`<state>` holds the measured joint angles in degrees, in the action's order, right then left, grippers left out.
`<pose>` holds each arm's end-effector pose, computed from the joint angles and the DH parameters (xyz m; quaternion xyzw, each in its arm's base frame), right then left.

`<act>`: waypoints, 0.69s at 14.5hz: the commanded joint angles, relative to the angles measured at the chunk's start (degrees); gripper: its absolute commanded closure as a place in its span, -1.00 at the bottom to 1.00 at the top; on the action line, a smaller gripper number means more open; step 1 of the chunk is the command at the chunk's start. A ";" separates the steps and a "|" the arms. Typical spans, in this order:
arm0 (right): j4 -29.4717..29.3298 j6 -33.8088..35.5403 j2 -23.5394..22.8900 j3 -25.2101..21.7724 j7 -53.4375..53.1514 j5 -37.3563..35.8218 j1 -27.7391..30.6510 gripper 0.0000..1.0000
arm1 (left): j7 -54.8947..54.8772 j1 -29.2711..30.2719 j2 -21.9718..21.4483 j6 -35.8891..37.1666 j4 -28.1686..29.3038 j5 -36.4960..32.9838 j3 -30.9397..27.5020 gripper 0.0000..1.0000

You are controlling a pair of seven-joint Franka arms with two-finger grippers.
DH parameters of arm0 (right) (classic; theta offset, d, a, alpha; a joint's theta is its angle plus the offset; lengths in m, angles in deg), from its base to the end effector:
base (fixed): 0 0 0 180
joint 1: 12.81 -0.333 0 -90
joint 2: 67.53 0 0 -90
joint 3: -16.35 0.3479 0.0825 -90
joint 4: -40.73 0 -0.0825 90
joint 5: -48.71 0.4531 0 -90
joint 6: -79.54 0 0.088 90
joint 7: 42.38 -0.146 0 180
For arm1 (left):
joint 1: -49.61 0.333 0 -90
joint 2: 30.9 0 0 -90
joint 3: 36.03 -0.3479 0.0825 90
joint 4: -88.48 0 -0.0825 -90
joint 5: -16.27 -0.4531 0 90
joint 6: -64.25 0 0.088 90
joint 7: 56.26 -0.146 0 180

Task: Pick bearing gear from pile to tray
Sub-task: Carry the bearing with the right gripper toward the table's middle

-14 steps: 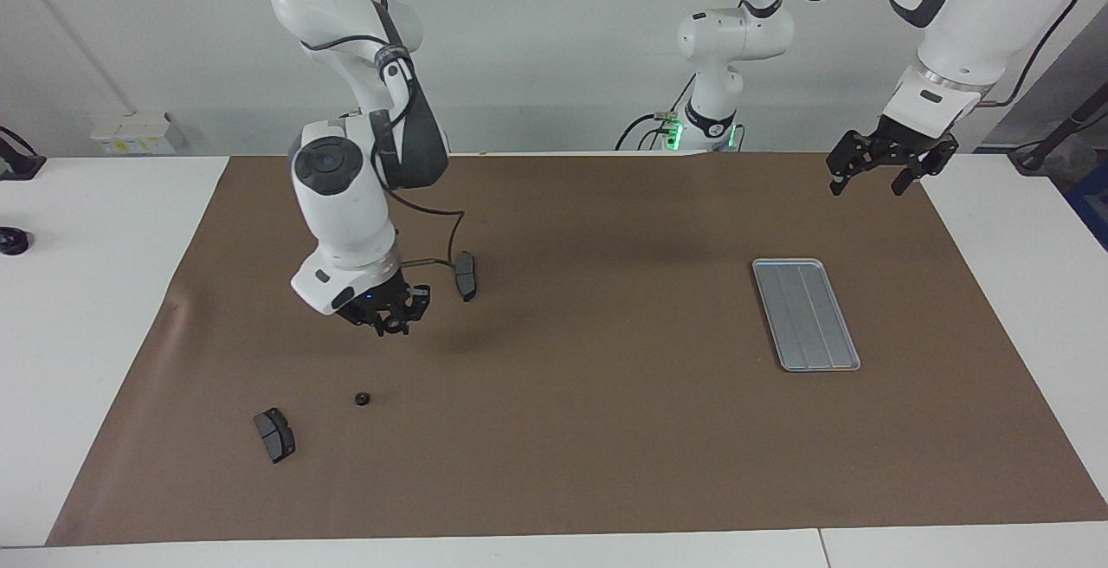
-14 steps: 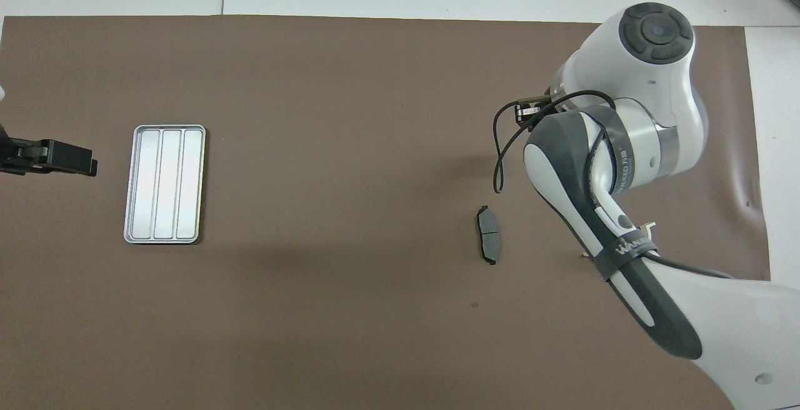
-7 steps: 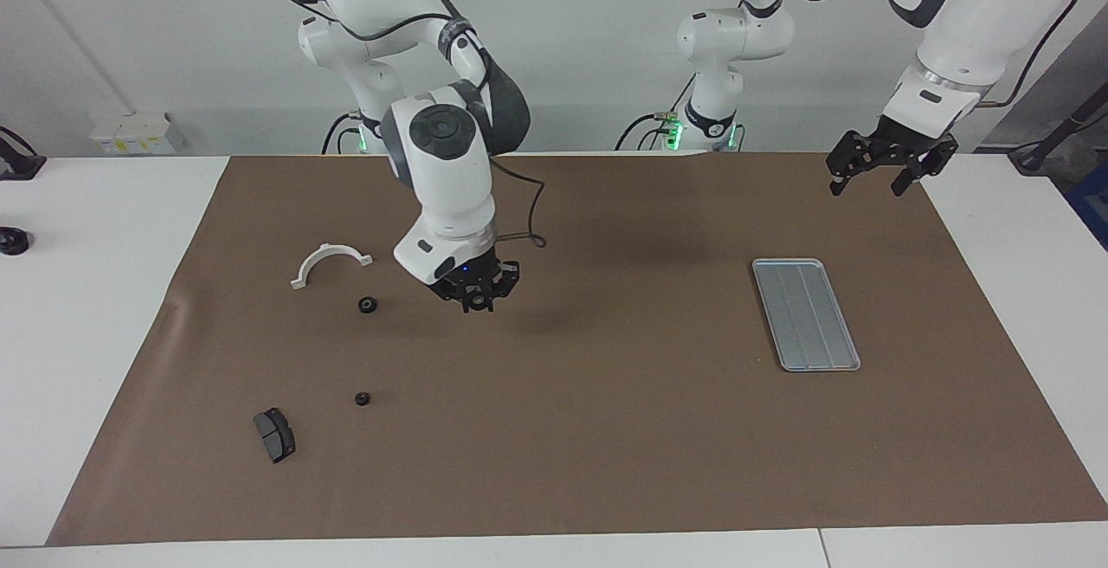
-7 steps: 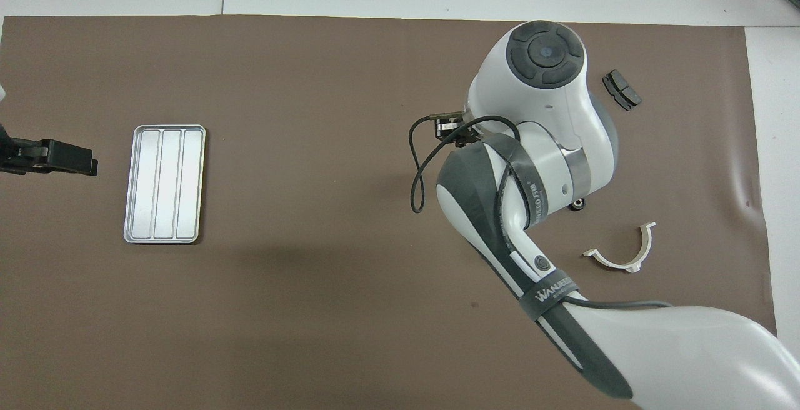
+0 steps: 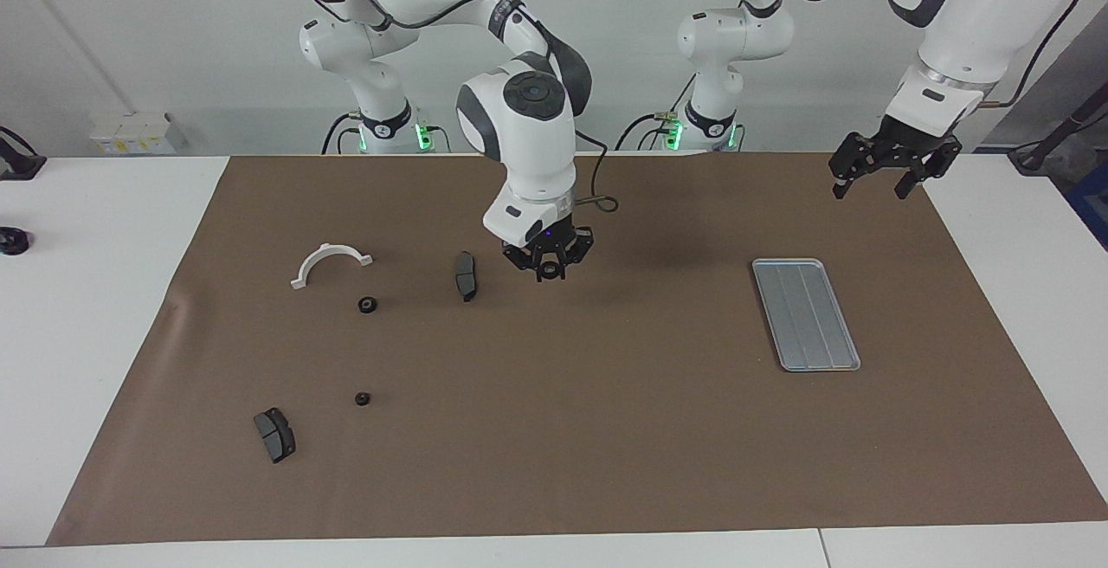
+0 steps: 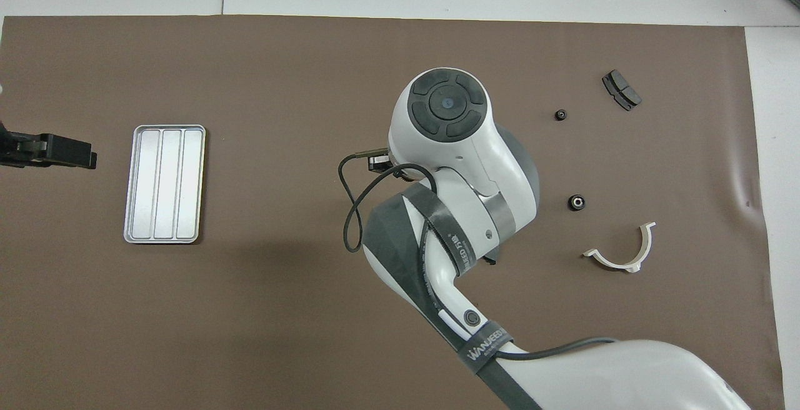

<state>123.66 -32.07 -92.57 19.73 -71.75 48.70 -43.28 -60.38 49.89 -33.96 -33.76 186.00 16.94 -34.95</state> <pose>0.6475 0.4267 0.4123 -0.9988 -0.0359 -0.0209 0.0273 0.6187 -0.0104 0.5916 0.9986 -0.0423 0.0311 0.0044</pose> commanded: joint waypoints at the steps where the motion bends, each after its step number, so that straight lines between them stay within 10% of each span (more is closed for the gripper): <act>1: -6.53 -0.28 -6.14 -0.04 -3.31 0.71 -2.22 1.00 | -0.28 -0.97 -1.42 -1.75 2.06 -0.67 -0.11 -1.00; 10: -9.72 -2.56 -13.01 -0.04 -8.42 -0.78 -6.19 1.00 | -0.11 -1.15 -1.95 -4.64 4.26 -0.67 -0.11 -1.00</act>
<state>115.52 -33.77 -103.76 19.69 -78.52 48.61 -49.07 -60.38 49.45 -34.02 -36.26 187.78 16.94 -34.55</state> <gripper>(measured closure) 0.652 0.000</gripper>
